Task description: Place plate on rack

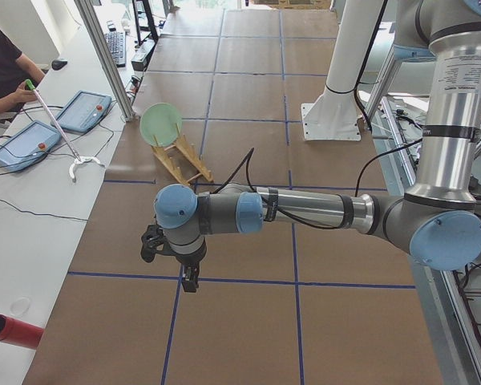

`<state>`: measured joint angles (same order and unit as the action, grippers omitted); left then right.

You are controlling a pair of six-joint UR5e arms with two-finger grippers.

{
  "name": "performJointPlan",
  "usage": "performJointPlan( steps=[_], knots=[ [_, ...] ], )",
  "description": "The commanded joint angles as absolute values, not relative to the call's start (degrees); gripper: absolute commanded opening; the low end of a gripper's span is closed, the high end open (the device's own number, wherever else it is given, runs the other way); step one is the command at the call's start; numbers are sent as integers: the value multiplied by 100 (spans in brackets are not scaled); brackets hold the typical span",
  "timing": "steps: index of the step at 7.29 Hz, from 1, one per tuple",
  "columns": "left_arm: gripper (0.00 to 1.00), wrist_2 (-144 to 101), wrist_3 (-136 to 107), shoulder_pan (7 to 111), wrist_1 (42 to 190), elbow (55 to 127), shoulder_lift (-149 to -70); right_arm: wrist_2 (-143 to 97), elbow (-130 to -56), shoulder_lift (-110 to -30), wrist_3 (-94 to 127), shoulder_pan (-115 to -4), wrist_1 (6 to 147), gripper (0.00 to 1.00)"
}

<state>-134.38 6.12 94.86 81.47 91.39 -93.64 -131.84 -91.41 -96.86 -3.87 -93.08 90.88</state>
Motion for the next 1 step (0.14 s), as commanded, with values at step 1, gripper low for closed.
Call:
performJointPlan(
  steps=[1],
  knots=[
    [100, -13438, 606, 9510, 8147, 9123, -9378, -13184, -9141, -9686, -387, -9308, 9088, 100]
  ],
)
